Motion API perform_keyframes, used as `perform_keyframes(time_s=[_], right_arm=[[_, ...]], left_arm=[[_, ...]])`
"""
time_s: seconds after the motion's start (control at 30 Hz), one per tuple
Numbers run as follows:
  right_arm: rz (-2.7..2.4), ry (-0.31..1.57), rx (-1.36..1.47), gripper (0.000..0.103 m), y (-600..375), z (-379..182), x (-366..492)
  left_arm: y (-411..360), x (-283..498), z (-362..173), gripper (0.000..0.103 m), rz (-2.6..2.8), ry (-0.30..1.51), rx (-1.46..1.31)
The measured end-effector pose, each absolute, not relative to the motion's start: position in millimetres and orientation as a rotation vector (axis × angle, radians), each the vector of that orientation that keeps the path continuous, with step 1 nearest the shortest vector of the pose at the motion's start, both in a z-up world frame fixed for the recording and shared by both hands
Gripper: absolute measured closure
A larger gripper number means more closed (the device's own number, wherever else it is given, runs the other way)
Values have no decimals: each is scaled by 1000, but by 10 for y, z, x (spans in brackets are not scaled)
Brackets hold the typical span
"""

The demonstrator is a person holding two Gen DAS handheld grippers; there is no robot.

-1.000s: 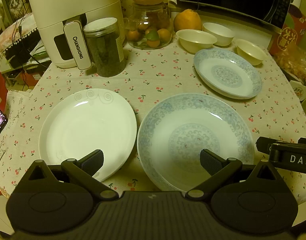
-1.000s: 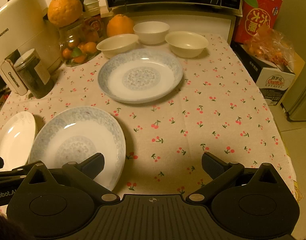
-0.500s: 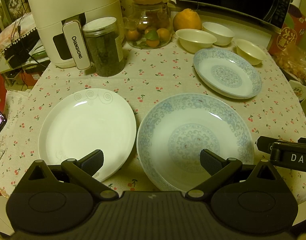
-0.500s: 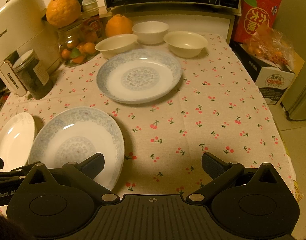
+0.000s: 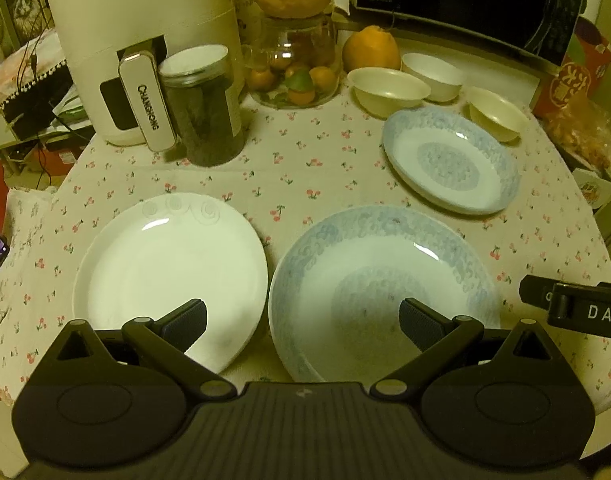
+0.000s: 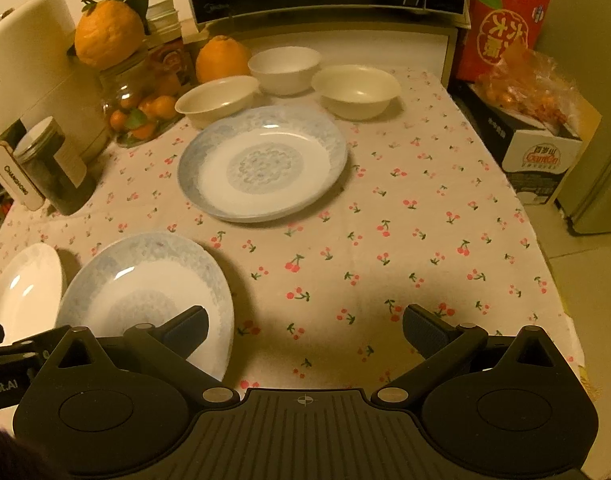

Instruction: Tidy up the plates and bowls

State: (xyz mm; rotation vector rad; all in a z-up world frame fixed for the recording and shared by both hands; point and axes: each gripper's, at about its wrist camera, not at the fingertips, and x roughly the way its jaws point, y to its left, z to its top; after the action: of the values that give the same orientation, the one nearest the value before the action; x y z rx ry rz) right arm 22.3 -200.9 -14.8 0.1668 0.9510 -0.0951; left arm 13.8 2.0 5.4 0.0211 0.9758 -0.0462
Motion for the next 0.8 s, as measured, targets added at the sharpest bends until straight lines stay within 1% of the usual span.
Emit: perform_keyframes(time_s=[0.47,0.63,0.8], right_arm=[[-102,956,139,0,-2051,7,407],[-60,978,130,0,-2114,147,639],[-24,975,177,0,-2267,212,918]], left_arm=[[-73,319,164,0,-57,964,33],[-181,499,274,0,-128,951,56],[-268,699,286,0,-205,971,14]])
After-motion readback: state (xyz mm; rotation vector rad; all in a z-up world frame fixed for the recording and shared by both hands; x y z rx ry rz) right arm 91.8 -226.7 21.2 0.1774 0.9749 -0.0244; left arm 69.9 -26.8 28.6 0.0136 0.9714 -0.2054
